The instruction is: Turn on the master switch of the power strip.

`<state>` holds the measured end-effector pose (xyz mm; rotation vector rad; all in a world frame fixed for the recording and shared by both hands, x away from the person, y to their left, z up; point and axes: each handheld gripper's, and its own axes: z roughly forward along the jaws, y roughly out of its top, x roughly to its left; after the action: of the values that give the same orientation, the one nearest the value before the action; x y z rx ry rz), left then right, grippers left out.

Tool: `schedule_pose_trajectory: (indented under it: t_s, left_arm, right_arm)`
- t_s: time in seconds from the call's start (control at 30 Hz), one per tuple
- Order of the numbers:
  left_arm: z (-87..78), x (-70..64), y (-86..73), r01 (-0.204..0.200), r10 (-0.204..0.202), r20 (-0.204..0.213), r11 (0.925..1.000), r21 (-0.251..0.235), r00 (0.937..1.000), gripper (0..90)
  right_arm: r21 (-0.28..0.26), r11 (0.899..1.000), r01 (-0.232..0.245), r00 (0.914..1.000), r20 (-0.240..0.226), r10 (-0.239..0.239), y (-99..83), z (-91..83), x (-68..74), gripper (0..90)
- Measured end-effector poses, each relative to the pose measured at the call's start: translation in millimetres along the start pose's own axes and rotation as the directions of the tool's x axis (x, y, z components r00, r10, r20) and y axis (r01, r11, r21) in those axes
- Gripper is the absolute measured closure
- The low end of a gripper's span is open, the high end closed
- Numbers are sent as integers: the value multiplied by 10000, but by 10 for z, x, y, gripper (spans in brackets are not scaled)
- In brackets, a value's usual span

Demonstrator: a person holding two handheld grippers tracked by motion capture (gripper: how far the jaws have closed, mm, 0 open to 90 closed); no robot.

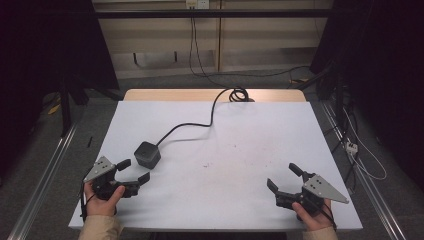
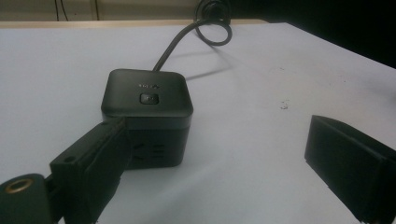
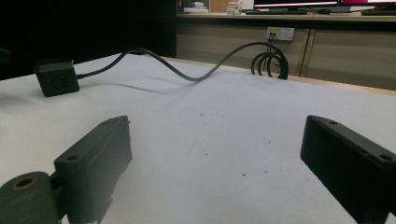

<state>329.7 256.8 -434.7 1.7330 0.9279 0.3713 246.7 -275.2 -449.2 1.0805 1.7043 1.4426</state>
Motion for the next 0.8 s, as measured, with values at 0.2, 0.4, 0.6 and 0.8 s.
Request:
schedule_pose_trajectory:
  t_s: [0.2, 0.4, 0.6, 0.8]
  left_arm:
    - [-28, 21, -26, -13, 13, -31, 10000, 44, 10000, 69]
    - [-54, 49, -61, 24, -24, -40, 10000, 33, 10000, 69]
    - [-83, 53, -63, -5, 5, -40, 10000, -16, 10000, 69]
    - [-97, 53, -67, -50, 50, -16, 10000, -8, 10000, 69]
  right_arm:
    - [31, 10000, -31, 10000, 18, 31, -4, 0, -4, 79]
    - [24, 10000, -73, 10000, 37, 73, -5, -1, -8, 79]
    - [25, 10000, -77, 10000, 25, 77, -6, 1, -8, 79]
    - [17, 10000, -61, 10000, 36, 61, -4, -1, -9, 79]
